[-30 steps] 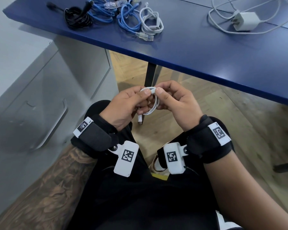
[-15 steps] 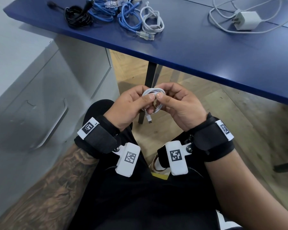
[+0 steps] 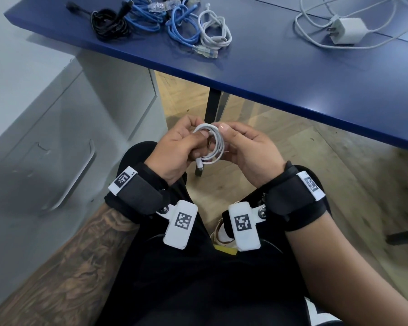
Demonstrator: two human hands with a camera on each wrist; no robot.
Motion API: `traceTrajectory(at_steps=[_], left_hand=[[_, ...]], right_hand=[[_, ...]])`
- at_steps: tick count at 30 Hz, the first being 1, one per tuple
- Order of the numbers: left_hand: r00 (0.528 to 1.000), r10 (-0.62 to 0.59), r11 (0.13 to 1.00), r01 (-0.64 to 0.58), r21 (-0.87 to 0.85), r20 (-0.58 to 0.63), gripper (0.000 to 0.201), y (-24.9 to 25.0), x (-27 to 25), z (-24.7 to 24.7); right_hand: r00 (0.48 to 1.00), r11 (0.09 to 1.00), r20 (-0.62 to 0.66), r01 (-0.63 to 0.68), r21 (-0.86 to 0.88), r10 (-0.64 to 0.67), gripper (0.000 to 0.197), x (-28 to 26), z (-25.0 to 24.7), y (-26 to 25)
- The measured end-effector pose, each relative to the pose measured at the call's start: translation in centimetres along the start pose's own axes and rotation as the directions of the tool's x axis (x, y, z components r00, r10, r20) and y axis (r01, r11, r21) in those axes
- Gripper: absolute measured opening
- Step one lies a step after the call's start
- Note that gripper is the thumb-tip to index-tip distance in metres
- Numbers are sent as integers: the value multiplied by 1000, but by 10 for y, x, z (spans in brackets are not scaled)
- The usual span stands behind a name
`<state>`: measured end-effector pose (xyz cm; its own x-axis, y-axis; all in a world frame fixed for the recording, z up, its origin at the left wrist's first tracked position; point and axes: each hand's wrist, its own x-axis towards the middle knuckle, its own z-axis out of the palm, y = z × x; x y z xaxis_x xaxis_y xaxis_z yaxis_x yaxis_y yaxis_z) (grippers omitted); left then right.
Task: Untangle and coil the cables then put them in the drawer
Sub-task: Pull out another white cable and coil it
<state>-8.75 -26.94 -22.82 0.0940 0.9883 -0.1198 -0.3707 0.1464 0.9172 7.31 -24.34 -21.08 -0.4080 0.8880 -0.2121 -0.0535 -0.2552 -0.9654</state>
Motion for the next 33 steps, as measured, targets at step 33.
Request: traceTrajectory(at_steps=[33], left_hand=[[998,-57,994,54,-96,-25,20,13,-2,0]], right_hand=[[976,915,-86,154,-372,-200,28,-7,-10,-12]])
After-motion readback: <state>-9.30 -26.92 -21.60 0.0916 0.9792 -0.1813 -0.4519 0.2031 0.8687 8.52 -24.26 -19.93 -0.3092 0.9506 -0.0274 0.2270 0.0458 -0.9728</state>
